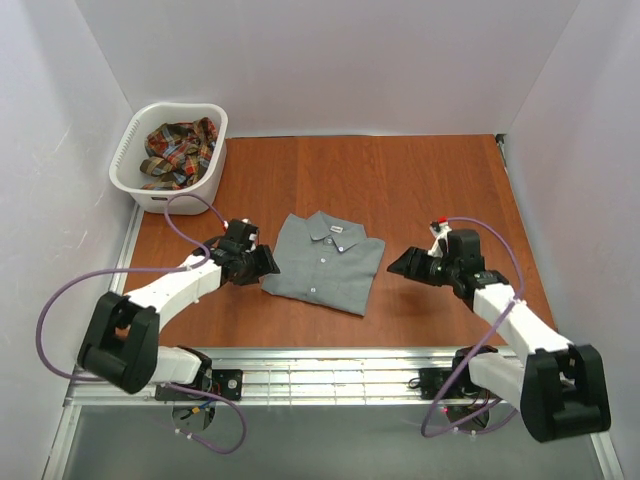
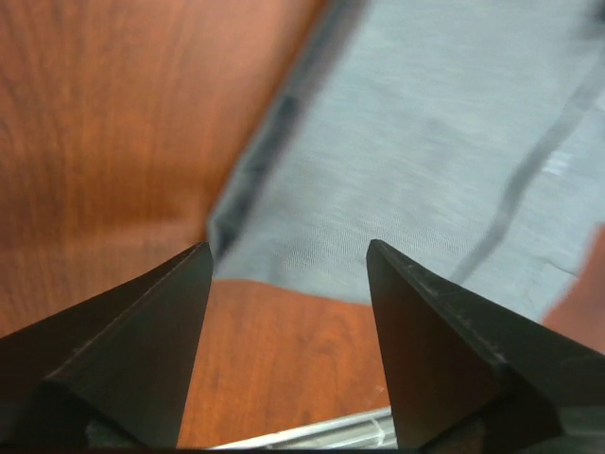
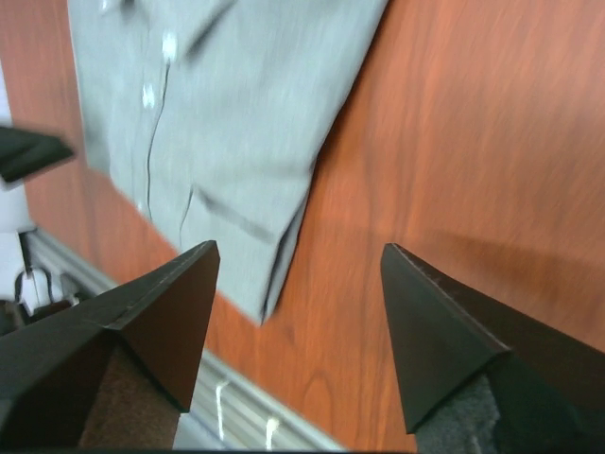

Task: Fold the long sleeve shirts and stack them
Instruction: Neatly place the folded shirt to the corner

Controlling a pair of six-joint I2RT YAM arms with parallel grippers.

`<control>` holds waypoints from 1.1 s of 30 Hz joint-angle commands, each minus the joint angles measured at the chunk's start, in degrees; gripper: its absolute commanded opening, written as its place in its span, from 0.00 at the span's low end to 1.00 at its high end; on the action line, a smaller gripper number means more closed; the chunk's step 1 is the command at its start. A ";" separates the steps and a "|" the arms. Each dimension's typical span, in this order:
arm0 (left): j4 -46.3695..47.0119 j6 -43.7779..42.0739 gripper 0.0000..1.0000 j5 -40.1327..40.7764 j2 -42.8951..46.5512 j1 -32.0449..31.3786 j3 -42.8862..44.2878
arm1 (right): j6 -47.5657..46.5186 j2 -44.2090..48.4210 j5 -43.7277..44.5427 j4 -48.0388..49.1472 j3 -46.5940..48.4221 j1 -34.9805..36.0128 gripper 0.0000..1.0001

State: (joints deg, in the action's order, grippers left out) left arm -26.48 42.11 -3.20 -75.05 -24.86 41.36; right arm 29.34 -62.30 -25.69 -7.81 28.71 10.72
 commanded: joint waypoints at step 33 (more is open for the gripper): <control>11.89 14.95 0.72 -3.30 -1.61 -3.63 -1.98 | 38.32 11.16 19.17 25.74 -20.19 13.61 0.99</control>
State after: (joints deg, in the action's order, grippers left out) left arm -10.57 62.02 -8.32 -80.82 -32.95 40.01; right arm 64.16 -48.77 -13.02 14.04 6.66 21.34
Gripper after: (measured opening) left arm 0.714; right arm 0.986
